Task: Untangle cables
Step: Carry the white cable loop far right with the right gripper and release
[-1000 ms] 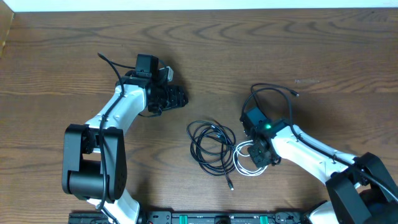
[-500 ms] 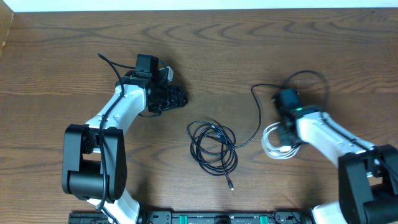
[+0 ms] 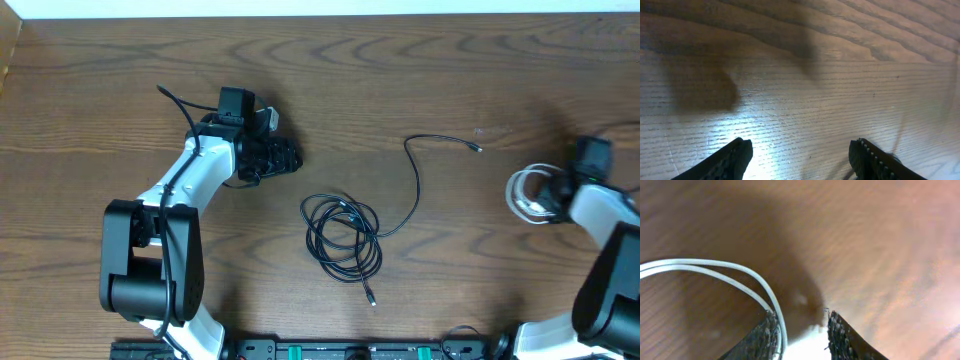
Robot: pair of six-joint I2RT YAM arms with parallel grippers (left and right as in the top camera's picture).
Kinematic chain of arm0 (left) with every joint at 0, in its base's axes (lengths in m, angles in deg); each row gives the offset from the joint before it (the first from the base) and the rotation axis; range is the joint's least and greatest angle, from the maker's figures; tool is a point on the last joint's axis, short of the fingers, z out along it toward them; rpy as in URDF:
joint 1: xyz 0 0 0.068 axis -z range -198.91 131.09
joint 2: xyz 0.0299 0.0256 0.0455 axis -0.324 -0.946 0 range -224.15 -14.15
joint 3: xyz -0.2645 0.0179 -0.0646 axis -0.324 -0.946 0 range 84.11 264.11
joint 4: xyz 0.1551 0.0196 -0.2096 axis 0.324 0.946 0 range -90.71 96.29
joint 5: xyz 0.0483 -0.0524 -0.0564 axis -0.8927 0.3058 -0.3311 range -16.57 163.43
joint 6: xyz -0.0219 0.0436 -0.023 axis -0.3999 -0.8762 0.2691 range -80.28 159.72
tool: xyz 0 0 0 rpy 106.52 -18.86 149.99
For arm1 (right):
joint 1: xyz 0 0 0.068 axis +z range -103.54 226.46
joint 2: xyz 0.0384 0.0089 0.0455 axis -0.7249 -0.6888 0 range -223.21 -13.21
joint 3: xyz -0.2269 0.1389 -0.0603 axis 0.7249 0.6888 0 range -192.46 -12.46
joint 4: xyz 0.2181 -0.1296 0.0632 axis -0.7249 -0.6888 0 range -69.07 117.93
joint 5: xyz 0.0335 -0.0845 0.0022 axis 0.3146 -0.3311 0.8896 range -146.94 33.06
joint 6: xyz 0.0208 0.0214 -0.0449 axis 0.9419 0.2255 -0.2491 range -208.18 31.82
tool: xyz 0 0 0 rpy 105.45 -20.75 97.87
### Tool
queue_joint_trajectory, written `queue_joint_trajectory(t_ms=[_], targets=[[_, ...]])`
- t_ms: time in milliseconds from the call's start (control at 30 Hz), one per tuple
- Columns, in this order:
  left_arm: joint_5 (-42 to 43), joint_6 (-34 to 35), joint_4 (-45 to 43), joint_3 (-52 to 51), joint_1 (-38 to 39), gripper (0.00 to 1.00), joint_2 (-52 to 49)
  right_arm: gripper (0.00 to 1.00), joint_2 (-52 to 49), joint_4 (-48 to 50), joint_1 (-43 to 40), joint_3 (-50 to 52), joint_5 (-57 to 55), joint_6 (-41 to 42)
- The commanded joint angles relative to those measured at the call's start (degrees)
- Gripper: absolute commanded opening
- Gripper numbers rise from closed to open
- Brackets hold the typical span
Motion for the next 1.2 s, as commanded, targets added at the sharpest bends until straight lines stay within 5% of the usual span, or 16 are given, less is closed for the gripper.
queue_joint_trajectory(t_ms=[0,67,233,567,633,1167], targets=[[-0.72,0.5,0.11,-0.7,-0.09,0.67,-0.59,0.31,-0.98,2.32,-6.14,1.22,3.63,4.52],[-0.72,0.63,0.11,-0.7,-0.09,0.67,-0.59,0.3,-0.98,4.74,-9.46,1.22,6.54,4.55],[-0.72,1.16,0.09,-0.7,-0.07,0.67,-0.59,0.51,-0.98,6.99,-13.86,-1.16,12.02,4.5],[-0.7,1.16,0.02,-0.7,-0.09,0.67,-0.59,0.78,-0.98,-15.47,-13.6,-24.85,12.0,-3.37],[-0.72,1.16,-0.13,-0.7,-0.09,0.67,-0.59,0.99,-0.98,-19.74,-13.6,-27.74,13.86,-1.86],[-0.24,1.57,-0.11,-0.68,-0.09,0.68,-0.59,0.99,-1.09,-25.38,-13.66,-26.84,21.62,-1.53]])
